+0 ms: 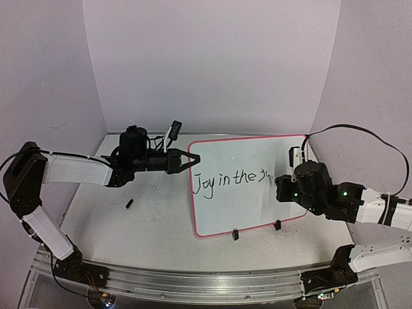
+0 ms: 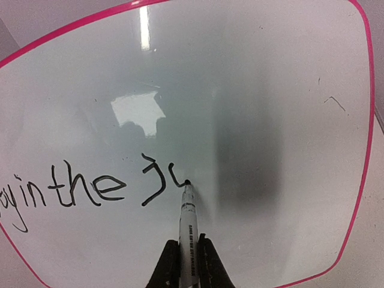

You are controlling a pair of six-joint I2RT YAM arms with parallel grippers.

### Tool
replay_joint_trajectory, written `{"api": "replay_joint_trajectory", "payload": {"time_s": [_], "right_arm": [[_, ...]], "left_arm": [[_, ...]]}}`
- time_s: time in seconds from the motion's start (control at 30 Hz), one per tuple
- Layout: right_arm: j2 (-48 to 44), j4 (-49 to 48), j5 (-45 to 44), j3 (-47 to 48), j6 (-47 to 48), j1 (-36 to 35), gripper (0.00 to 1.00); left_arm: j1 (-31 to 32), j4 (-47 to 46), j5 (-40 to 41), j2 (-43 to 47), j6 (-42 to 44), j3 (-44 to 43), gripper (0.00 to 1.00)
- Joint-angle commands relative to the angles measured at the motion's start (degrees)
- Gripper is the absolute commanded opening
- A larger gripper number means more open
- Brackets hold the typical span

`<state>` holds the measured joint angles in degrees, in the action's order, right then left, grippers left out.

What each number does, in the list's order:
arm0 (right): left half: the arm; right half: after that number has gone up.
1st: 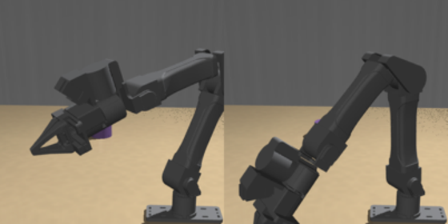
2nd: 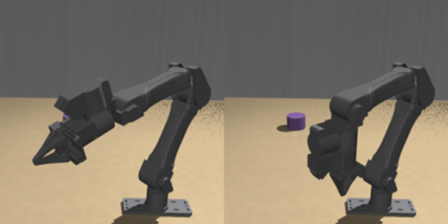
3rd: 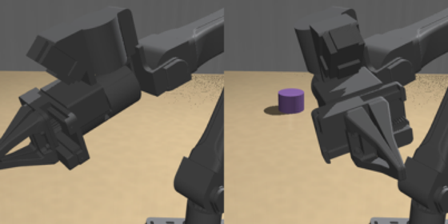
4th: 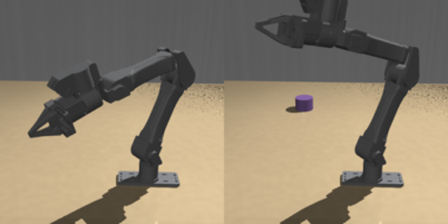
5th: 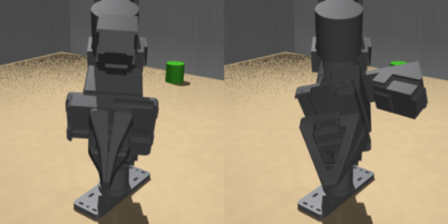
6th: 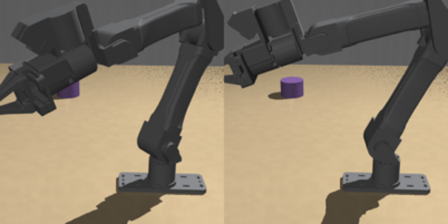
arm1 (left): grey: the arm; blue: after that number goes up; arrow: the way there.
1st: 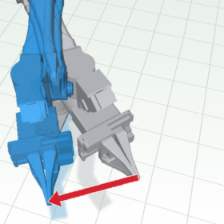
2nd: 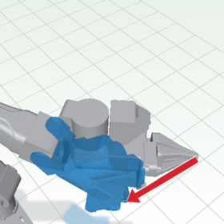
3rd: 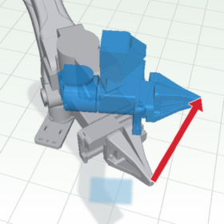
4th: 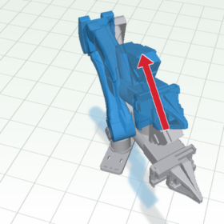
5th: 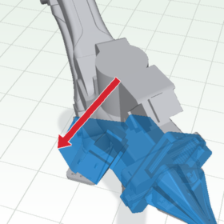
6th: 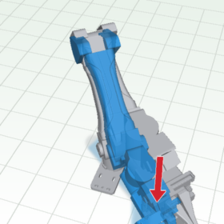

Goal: Write a sentence on the whiteboard

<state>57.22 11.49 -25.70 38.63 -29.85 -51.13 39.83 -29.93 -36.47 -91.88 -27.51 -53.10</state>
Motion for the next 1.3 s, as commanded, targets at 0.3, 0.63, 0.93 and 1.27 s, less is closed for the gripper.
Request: {"api": "replay_joint_trajectory", "payload": {"time_s": [0.3, 0.63, 0.93, 1.27], "right_arm": [[1.41, -3.75, -3.33, 3.55, 2.12, 0.34, 0.0], [3.46, -4.51, -0.86, 3.69, 2.83, 0.36, 0.0], [1.1, -4.08, 2.16, 1.79, 2.42, 0.38, 0.0], [-3.79, 0.83, -1.21, 0.29, 1.71, 2.65, 0.0]], "left_arm": [[-0.49, 3.4, 5.69, 0.74, 2.81, 1.16, 0.0], [-0.46, 3.42, 5.67, 0.84, 2.9, 1.33, 0.0], [-0.42, 3.4, 5.87, 1.03, 2.99, 1.51, 0.0], [-0.46, 3.48, 6.56, 1.48, 3.42, 2.21, 0.0]]}}
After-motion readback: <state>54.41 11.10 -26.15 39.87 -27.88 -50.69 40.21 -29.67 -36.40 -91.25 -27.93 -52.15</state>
